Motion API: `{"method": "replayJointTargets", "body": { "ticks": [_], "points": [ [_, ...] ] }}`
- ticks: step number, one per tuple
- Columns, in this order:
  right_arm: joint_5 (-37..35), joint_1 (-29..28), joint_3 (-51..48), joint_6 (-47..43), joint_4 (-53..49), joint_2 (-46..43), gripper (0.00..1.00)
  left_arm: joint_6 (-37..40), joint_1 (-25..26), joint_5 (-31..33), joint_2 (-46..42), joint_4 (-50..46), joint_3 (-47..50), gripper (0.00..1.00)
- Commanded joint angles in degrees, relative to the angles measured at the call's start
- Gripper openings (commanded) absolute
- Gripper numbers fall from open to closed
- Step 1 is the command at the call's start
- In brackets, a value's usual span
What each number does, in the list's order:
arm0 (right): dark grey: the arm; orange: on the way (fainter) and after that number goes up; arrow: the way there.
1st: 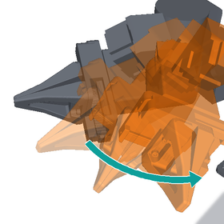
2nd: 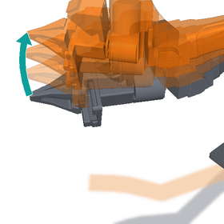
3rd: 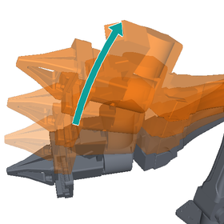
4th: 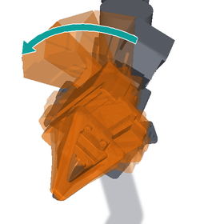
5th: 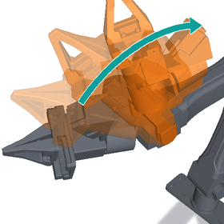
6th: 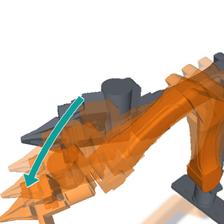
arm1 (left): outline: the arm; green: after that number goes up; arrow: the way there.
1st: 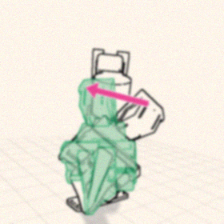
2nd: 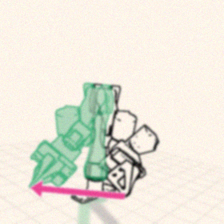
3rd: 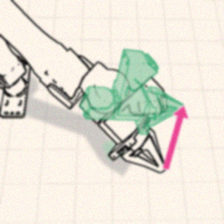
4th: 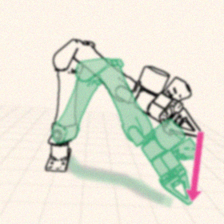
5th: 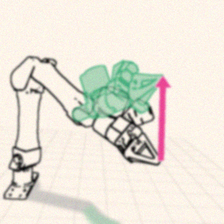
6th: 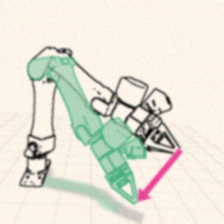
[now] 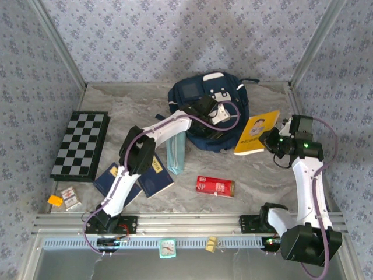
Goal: Pack books, pencil case, and school supplies into a backpack
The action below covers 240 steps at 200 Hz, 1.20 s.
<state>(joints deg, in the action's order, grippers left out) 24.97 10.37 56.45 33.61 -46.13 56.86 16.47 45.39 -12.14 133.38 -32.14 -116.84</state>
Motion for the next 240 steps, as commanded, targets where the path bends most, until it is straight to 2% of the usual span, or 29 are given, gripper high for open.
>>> {"method": "replayJointTargets", "body": {
  "ticks": [1, 45, 83, 156, 171, 200, 223, 227, 235, 240],
  "points": [
    [2.01, 0.44, 0.62, -0.07, 1.85, -1.01, 0.0, 2.85, 0.14, 0.8, 2.53, -3.91, -4.23, 0.37],
    [2.89, 1.86, 1.02, -0.1, 1.39, -0.98, 0.0, 1.62, -0.36, 1.43, 2.35, -3.83, -5.97, 0.0],
    [4.01, 3.48, 2.42, -0.82, -0.13, -0.9, 0.0, 0.24, -0.49, 0.1, -1.54, -3.25, -5.6, 0.0],
    [6.68, 5.44, 4.1, -1.89, -2.76, -1.75, 0.0, -0.31, -0.43, 2.26, -7.33, -2.77, -0.78, 0.0],
    [6.47, 5.69, 4.29, -2.13, -3.19, -1.78, 0.0, 2.04, 0.04, 1.0, -7.79, -1.91, 1.35, 0.0],
    [7.88, 6.42, 3.94, -1.88, -2.91, -1.85, 0.0, 7.01, 1.93, 4.96, -4.29, -4.99, -0.51, 0.0],
    [7.88, 6.67, 3.94, -1.83, -2.91, -2.01, 0.0, 8.56, 2.75, 5.81, -2.06, -5.63, -1.42, 0.07],
    [7.9, 6.67, 3.94, -1.85, -2.91, -2.01, 0.0, 8.66, 2.75, 5.82, -1.84, -5.37, -1.31, 0.11],
    [7.98, 6.71, 3.87, -1.89, -2.83, -2.0, 0.0, 8.8, 2.72, 6.31, -1.43, -4.42, -1.08, 0.29],
    [8.13, 6.77, 3.82, -1.88, -2.82, -1.93, 0.0, 8.91, 2.74, 6.84, -1.11, -3.94, -1.03, 0.34]
  ]
}}
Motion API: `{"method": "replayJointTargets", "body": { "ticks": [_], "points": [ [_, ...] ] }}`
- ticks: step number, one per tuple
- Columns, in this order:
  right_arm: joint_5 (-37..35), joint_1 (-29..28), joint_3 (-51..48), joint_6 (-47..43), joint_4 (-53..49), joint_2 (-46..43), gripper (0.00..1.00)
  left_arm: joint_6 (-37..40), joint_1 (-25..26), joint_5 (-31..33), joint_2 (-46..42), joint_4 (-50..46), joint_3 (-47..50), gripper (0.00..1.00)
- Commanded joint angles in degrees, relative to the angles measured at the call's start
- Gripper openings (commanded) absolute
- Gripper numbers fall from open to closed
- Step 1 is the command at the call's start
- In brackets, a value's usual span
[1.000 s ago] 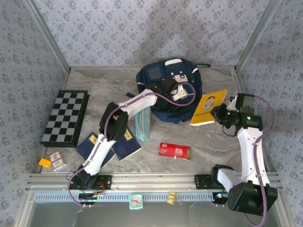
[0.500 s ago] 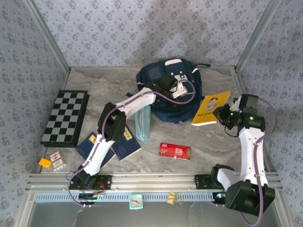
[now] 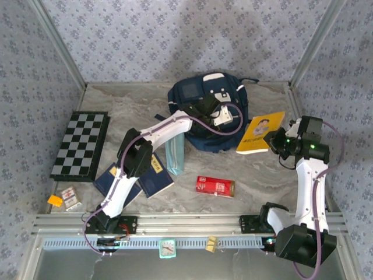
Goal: Pack books, pencil case, and school supplies into a backpack
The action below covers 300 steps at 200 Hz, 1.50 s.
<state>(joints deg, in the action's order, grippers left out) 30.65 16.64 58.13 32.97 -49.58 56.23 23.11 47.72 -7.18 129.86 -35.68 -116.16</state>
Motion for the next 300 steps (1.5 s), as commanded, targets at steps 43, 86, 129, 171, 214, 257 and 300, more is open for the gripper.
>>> {"method": "replayJointTargets", "body": {
  "ticks": [43, 86, 129, 171, 214, 257, 300],
  "points": [
    [3.42, 0.76, 0.69, -0.89, 1.63, -1.12, 0.0, 3.16, 0.31, 3.81, 5.31, 2.12, -2.98, 0.55],
    [3.16, 0.85, -0.03, -0.81, 3.04, -0.91, 0.0, 0.17, -1.96, 6.13, 9.36, 3.57, -8.79, 0.48],
    [3.36, 0.86, 0.32, -0.67, 2.77, -0.9, 0.0, -0.56, -3.24, 4.33, 14.23, -2.25, -17.44, 0.34],
    [3.45, 0.9, -0.08, -0.55, 3.79, -0.68, 0.0, 1.8, -2.75, 0.36, 16.39, -8.35, -20.56, 0.39],
    [3.45, 0.93, -0.21, -0.54, 3.93, -0.61, 0.0, 3.95, -1.61, 4.51, 17.26, -6.17, -18.93, 0.38],
    [3.54, 0.96, -0.13, -0.45, 3.48, -0.69, 0.0, -0.29, -4.2, 3.15, 16.81, -5.71, -21.53, 0.02],
    [3.58, 1.15, 0.6, -0.49, 1.82, -0.76, 0.0, -2.95, -2.14, 3.26, 8.11, -5.51, -18.23, 0.0]
  ]
}}
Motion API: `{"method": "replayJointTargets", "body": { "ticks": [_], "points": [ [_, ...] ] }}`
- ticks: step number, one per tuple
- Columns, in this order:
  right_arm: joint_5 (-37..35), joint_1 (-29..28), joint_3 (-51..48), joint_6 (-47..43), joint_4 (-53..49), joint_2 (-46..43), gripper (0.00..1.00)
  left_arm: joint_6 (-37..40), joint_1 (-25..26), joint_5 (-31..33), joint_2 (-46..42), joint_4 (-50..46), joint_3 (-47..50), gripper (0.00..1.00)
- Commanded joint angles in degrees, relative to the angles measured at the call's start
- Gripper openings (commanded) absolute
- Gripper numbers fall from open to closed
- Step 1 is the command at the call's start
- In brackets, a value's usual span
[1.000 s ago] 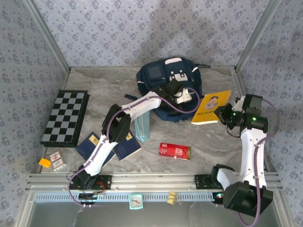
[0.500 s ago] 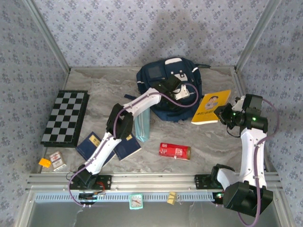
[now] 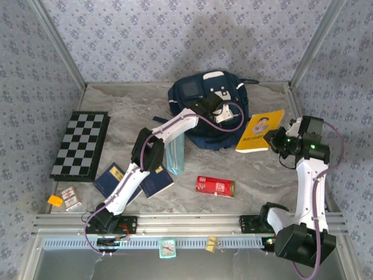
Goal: Pack books, pencil case, and school supplies into a backpack
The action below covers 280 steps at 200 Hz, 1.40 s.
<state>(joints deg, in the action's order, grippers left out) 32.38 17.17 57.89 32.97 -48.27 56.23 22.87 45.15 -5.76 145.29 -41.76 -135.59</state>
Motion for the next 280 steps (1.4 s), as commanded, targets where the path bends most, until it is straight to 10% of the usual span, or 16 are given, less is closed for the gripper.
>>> {"method": "replayJointTargets", "body": {
  "ticks": [1, 64, 109, 280],
  "points": [
    [1.83, 0.61, 0.92, -0.51, 0.44, -0.77, 0.0, -2.82, 0.54, 1.95, -7.45, 0.77, 1.47, 0.0],
    [-4.83, 0.76, 5.66, -4.72, -11.44, -2.28, 0.0, -8.25, 2.53, 13.25, -15.77, 1.87, 0.6, 0.0],
    [4.36, -1.31, 4.04, -6.33, -7.92, 0.01, 0.0, -8.15, 2.56, 15.16, -16.75, 0.09, -6.8, 0.0],
    [6.17, -22.41, 9.6, 7.31, 53.84, 48.95, 0.06, -12.75, 2.53, 13.62, -19.95, -4.24, -14.18, 0.0]
  ]
}}
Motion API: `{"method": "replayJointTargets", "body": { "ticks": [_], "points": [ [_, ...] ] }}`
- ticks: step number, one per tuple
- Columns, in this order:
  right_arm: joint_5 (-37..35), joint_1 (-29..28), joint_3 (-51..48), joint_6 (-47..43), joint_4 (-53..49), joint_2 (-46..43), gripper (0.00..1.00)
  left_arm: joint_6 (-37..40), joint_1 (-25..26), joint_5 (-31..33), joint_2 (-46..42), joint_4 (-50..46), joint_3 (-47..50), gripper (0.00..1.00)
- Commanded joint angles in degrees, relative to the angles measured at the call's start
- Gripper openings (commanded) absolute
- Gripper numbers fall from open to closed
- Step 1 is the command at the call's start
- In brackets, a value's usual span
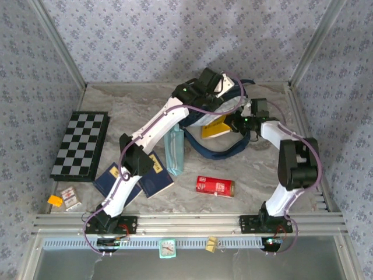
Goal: Pack books, pencil case, and school supplies into a backpack
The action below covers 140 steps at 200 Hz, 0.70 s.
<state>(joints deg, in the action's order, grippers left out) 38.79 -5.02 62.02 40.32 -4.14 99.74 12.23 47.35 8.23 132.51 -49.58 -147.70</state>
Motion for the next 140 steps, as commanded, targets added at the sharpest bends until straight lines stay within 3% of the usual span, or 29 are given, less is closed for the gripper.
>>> {"method": "replayJointTargets", "body": {
  "ticks": [1, 10, 28, 47, 79, 94, 118, 140],
  "points": [
    [-0.26, -0.15, 5.6, 0.08, 9.82, 5.75, 0.06, -2.16, 0.3, -0.34, -7.13, 3.56, -2.07, 0.0],
    [-0.29, 0.44, 5.83, 1.09, 11.03, 8.18, 0.1, -2.52, 0.33, -0.43, -7.43, 3.56, -1.82, 0.0],
    [-1.6, 0.93, 7.44, -0.27, 9.05, 9.99, 0.27, -2.53, 0.29, -0.57, -7.64, 3.81, -1.39, 0.0],
    [-4.26, 0.7, 7.44, -3.76, 1.99, 8.43, 0.51, -1.74, 0.37, -0.67, -7.7, 3.66, -1.19, 0.0],
    [-15.64, 0.08, 0.34, -8.8, -8.18, -1.16, 0.66, -1.32, 0.02, 0.58, -7.47, 4.58, 0.5, 0.0],
    [-19.78, -1.42, -2.19, -10.25, -11.7, -5.17, 0.66, -1.48, -0.13, 0.56, -7.2, 4.73, 0.57, 0.0],
    [-23.28, -5.41, -6.99, -7.54, -10.88, -9.01, 0.56, -1.44, -0.22, 0.47, -7.03, 4.59, 0.82, 0.0],
    [-23.4, -9.0, -8.67, -4.51, -5.61, -7.5, 0.33, -1.51, -0.17, -0.31, -7.15, 4.58, 1.21, 0.0]
  ]
}}
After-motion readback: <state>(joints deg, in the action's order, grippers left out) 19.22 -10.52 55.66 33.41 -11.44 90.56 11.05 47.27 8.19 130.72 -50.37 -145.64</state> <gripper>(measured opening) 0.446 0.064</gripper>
